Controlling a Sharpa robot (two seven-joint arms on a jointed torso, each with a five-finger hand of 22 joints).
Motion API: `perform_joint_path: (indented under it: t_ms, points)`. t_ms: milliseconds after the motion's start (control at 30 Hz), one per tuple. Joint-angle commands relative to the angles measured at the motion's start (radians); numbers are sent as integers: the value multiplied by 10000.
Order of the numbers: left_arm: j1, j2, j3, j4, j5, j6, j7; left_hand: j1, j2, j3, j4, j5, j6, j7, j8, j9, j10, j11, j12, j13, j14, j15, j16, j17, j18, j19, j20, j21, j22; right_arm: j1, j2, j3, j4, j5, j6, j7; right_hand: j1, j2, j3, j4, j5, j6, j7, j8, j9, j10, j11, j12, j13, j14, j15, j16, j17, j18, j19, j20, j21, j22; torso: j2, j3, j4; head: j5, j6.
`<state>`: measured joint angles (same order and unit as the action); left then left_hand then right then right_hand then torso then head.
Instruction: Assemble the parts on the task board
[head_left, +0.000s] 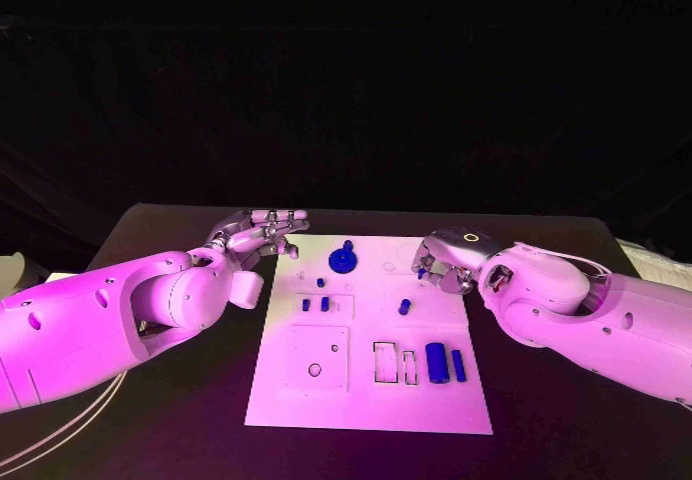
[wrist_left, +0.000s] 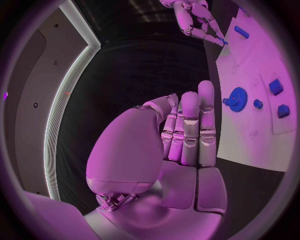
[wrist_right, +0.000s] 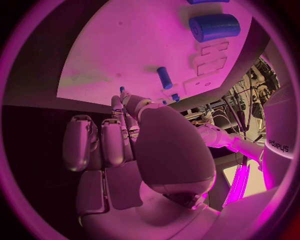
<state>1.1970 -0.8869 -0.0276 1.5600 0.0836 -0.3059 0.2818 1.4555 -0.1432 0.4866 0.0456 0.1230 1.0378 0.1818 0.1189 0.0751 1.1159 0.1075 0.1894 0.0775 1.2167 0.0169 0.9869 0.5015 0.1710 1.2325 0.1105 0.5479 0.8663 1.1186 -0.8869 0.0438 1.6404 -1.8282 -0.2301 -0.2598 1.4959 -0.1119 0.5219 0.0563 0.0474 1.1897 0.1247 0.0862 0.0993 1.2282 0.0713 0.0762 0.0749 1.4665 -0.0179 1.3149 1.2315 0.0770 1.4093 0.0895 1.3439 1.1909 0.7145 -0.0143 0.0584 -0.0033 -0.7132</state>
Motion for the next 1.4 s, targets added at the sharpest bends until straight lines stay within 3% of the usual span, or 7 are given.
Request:
perform_joint_path:
  t_ms: [33, 333, 500, 733, 900, 1100, 1400]
  points:
    - [0, -3, 5, 51, 48, 103, 189, -115, 15, -61, -2, 50, -68, 36, 61, -15, -55, 18, 60, 5, -48, -2, 56, -17, 103, -47, 5, -61, -14, 2, -50, 16, 309, 167, -541, 59, -93, 23, 73, -24, 43, -6, 42, -57, 6, 148, -69, -45, -23, 500, 17, 61, -11, 17, 71, -19, 36, 13, 12, -2, 18, 50, -39]
    - [-7, 16, 5, 85, 48, 126, 207, -133, 9, -74, -7, 58, -81, 38, 63, -19, -72, 20, 70, 3, -52, 0, 62, -22, 103, -47, 7, -66, -17, -90, 289, 25, 1167, 306, -732, 251, -102, 26, 95, -37, 44, -6, 46, -61, 8, 147, -67, -50, -28, 501, 15, 72, 2, 15, 76, -19, 42, 24, 0, -13, 22, 238, -104]
    - [-10, 47, 5, 126, 48, 154, 202, -137, 6, -78, -9, 60, -85, 39, 63, -21, -76, 21, 72, 2, -53, 0, 64, -23, 103, -47, 8, -68, -18, -232, 732, -14, 1283, 328, -578, 347, -106, 27, 104, -42, 45, -6, 48, -62, 9, 148, -67, -51, -30, 499, 14, 63, -12, 16, 75, -20, 41, 21, -7, -32, 15, 338, -200]
    - [-13, 102, 5, 211, 48, 190, 203, -149, 4, -86, -11, 63, -91, 41, 65, -22, -84, 23, 79, 1, -56, 2, 66, -26, 102, -48, 9, -71, -20, -808, 1442, -94, 1111, 427, -310, 549, -139, 23, 117, -54, 45, -13, 60, -71, 11, 136, -58, -63, -40, 496, 14, 60, -21, 24, 61, -20, 22, -13, 11, -17, 2, 589, -318]
    - [-13, 134, 5, 240, 48, 207, 194, -164, 7, -94, -10, 66, -96, 42, 68, -24, -89, 24, 88, 1, -59, 4, 70, -30, 101, -49, 11, -75, -22, -1130, 1823, -139, 970, 479, -155, 660, -155, 20, 123, -63, 45, -19, 65, -77, 12, 127, -53, -71, -45, 493, 15, 53, -34, 28, 52, -20, 11, -32, 4, -18, 8, 645, -358]
    - [-13, 150, 5, 263, 48, 216, 181, -164, 7, -94, -10, 66, -96, 42, 68, -24, -89, 24, 88, 1, -59, 4, 70, -30, 101, -49, 11, -75, -22, -1294, 2085, -188, 776, 526, 47, 726, -164, 17, 126, -71, 47, -23, 68, -81, 12, 121, -51, -75, -48, 491, 16, 50, -39, 29, 49, -20, 7, -39, 1, -15, 5, 687, -396]
    - [-13, 142, 5, 274, 48, 252, 122, -176, 9, -102, -11, 69, -102, 42, 72, -26, -98, 25, 98, 0, -64, 6, 73, -34, 101, -50, 13, -80, -25, -1354, 2205, -223, 591, 527, 256, 734, -194, 11, 124, -80, 41, -28, 75, -86, 14, 112, -45, -82, -54, 490, 18, 53, -38, 30, 48, -20, 7, -39, 6, -7, -5, 723, -431]
